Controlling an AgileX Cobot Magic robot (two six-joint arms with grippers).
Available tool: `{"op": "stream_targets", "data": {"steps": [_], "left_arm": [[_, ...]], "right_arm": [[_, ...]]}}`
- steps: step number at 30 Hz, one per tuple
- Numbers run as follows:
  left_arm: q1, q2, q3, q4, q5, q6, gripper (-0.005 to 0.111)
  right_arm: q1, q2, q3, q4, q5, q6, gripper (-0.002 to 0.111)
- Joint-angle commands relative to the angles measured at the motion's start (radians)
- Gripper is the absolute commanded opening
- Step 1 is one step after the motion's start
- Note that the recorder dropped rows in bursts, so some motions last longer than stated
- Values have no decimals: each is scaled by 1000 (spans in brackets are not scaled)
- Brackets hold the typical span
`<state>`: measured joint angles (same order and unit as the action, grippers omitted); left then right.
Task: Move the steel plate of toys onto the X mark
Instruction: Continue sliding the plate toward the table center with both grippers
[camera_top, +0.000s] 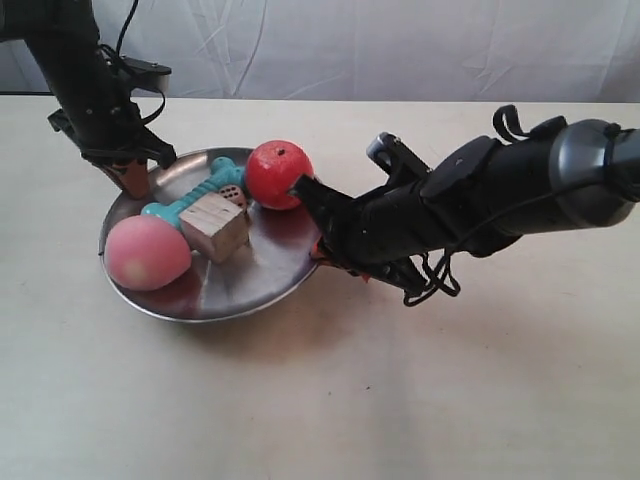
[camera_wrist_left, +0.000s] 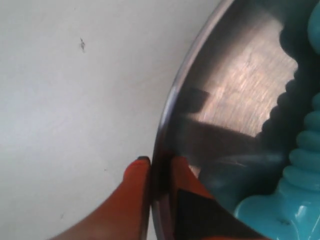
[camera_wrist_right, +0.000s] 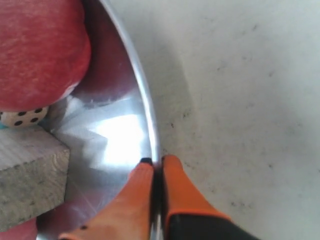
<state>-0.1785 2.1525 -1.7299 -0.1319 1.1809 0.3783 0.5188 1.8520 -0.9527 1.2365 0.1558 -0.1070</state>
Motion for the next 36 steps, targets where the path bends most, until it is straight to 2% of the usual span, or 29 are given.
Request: {"op": "stream_targets", "data": {"steps": [1,14,30,36], "left_arm": [[-24,21,-26,-100,40,-5,0],[-24,103,-87,-102,40,-21,0],[-24,151,-87,-102,40,-42,0],[-24,151,-87,-104,40,-107,0]], "right_arm": [[-18,21,-61,8,11,6,-1],[-22,92,-81,0,-15,6,-1],[-22,152,-81,-45,-91,2,-1],[-22,152,-81,-61,-105,2,1]]}}
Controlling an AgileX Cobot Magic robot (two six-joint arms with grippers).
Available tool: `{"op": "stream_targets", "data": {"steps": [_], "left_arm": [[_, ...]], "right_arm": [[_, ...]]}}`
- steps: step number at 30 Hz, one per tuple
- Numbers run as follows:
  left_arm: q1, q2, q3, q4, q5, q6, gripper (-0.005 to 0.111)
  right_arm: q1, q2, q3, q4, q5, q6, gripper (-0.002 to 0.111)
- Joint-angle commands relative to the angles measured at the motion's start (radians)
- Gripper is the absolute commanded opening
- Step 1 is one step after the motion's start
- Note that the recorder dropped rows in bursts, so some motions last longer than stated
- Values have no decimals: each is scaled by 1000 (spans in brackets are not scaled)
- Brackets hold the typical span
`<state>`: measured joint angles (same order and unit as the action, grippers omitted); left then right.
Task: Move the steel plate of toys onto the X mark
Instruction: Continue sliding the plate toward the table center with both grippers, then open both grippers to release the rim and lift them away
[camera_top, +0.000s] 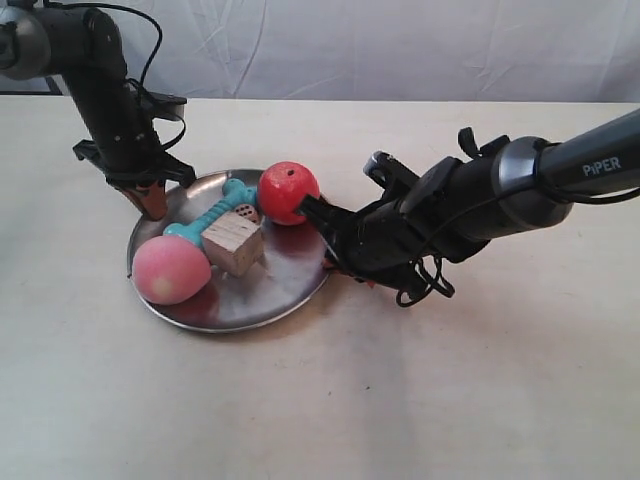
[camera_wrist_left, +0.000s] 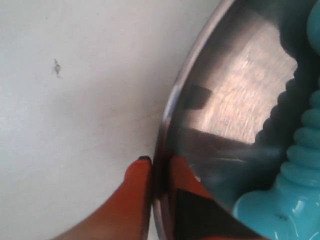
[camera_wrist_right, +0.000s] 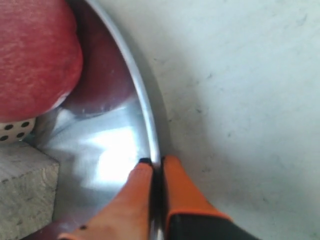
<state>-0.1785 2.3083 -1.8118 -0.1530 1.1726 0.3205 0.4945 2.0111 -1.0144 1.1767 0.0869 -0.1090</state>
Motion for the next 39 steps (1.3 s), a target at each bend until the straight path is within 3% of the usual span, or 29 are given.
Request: {"op": "stream_targets", "data": {"steps": [1,7,9,16,20,24,28,39], "left_arm": [[-24,-5,-5,-85,49,-59,0],[-24,-5,-5,-85,49,-59,0],[-24,-5,-5,-85,49,-59,0],[-24,-5,-5,-82,49,-59,3],[-24,-5,-5,-82,49,-59,18],[-24,-5,-5,-78,49,-75,42],[-24,-5,-5,-54,49,-86,54],[-24,-41,-5,-10,49,-87,55]], "right_arm": [[2,-5,-19,-1,-38,4,6],[2,8,-19,-1,-30,4,43],[2,8,-19,-6,-14,-8,49],[2,8,-19,-21,-3,-22,49],[2,8,-19,-28,13,-22,49],[0,8,-19,-67,31,-22,49],[-18,8,-19,-80,75,-22,49],[-125,-33,-19,-186,179,-22,49]]}}
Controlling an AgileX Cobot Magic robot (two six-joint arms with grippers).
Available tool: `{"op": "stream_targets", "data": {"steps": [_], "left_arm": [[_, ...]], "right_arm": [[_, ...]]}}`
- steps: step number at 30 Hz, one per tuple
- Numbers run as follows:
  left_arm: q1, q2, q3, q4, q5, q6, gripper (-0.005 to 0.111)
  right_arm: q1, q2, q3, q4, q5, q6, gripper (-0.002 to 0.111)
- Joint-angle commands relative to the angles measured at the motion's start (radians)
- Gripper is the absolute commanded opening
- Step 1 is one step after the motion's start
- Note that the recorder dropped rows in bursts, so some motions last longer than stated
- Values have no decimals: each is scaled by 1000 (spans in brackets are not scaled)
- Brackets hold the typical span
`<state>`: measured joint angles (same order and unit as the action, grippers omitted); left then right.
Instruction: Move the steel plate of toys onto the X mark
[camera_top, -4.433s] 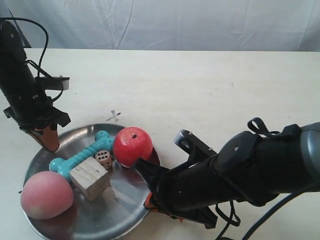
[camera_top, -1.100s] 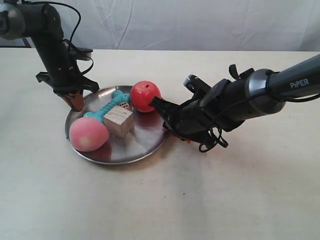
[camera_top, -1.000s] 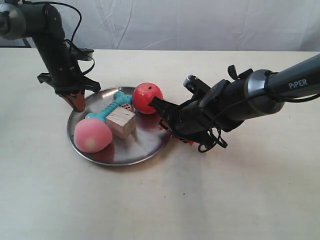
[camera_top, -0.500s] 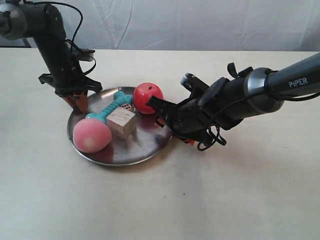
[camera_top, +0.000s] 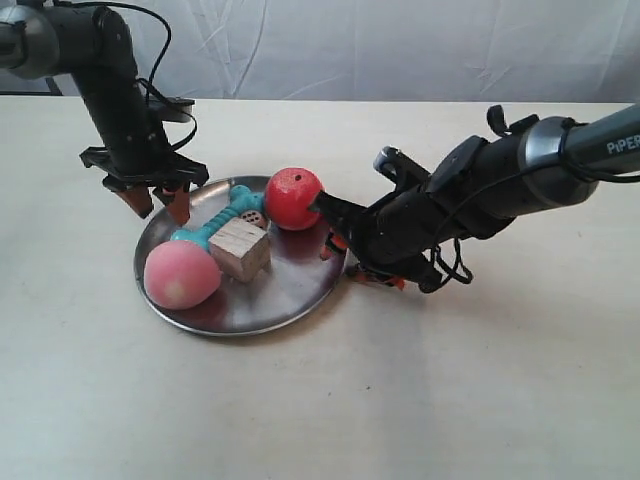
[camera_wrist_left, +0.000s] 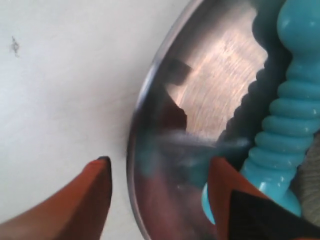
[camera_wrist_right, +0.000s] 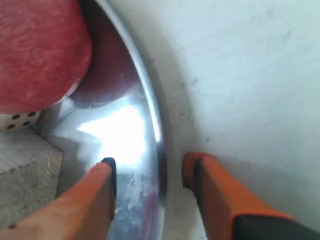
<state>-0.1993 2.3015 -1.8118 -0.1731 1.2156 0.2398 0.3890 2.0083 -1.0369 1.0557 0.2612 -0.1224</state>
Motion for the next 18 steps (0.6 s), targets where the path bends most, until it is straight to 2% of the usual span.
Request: {"op": "stream_targets", "data": {"steps": [1,2,3,4,5,7,10,13,14,15,16,17,18], "left_arm": [[-3,-55,-5,30,6,-6,52],[-3,-75,-5,56,6,-6,46],[-3,-100,-5,85,6,-6,35],[-1,-131,-5,108,6,-12,19],[3,-184,-5,115,6,-22,2],[10,-276,-3,50,3,-20,0],[8,-444,65,-63,-120,52,0],[8,-705,297,-336,-274,276,0],[8,-807,430,-425,-366,354,0],[8,-866,510,-466,-420,394,0],[8,-969,675,-524,-531,454,0],[8,-1026,758,-546,-594,480,0],[8,-1130,902,-552,-703,513,0]], "right_arm": [[-31,-54,3,-129,9,-9,48],[-42,-72,3,-159,19,-2,41],[-53,-96,3,-192,36,2,28],[-62,-123,3,-226,64,2,10],[-64,-166,3,-302,88,2,1],[-64,-255,5,-448,126,4,-1],[-59,-417,5,-608,200,4,-1],[-50,-631,39,-718,208,7,-1],[-50,-730,97,-718,171,7,-1],[-50,-778,134,-726,148,7,-1],[-50,-862,211,-740,105,7,-1],[-50,-907,257,-741,85,7,-1],[-50,-988,353,-741,47,7,-1]]}}
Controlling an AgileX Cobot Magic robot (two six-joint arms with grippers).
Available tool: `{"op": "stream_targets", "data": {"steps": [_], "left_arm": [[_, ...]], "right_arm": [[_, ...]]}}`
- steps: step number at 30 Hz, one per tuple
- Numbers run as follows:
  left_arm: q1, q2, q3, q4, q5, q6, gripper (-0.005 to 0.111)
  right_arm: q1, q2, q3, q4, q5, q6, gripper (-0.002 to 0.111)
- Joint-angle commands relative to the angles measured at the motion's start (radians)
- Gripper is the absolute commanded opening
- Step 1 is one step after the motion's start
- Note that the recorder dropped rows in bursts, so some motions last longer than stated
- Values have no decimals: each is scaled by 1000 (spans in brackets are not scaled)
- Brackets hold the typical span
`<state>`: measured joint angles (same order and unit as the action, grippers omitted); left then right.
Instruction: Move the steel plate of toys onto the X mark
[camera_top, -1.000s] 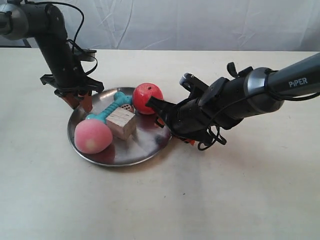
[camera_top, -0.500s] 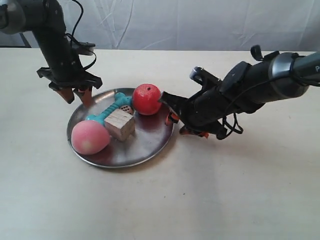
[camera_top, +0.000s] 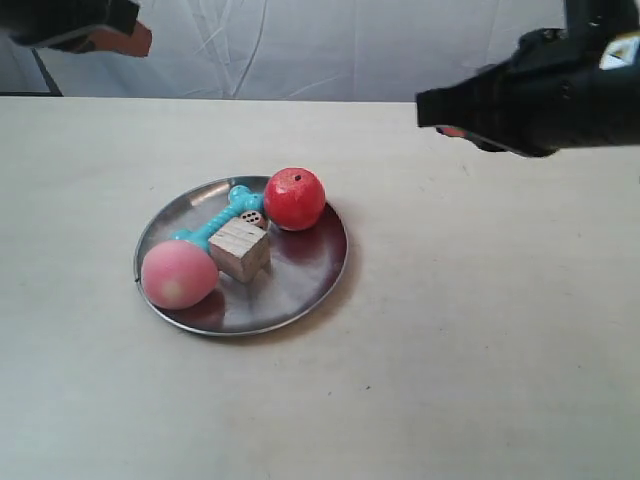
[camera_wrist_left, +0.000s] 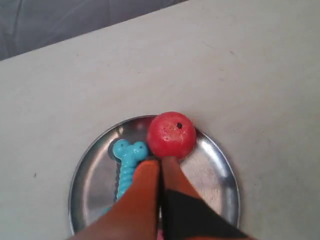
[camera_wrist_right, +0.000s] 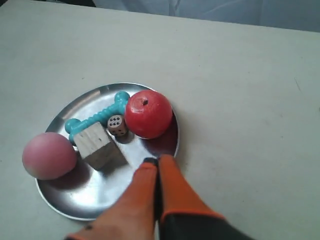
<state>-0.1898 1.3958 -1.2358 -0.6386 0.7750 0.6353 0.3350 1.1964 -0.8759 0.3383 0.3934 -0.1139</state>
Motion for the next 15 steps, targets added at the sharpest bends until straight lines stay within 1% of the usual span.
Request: {"op": "stream_targets", "data": {"steps": [1,2,5,6,8,11,15], "left_arm": [[-1,-268,403,-85,-309,129,0],[-1,-334,527,-81,-391,133,0],[-1,-401,691,-84,-491,126,0],[-1,-417,729,-95,-499,115,0],[-1,-438,772,-89,-482,111,0],[-1,-454,788,-83,-390,111,0],[-1,-454,788,-75,-390,111,0]], "right_arm": [[4,-205,230,-23,-100,-2,-1],[4,-271,321,-19,-143,-2,-1],[4,-344,423,-15,-185,4,-1],[4,-358,448,-4,-187,20,-1],[4,-377,480,34,-181,28,-1],[4,-394,491,37,-158,28,-1],[4,-394,491,37,-164,28,-1]]}}
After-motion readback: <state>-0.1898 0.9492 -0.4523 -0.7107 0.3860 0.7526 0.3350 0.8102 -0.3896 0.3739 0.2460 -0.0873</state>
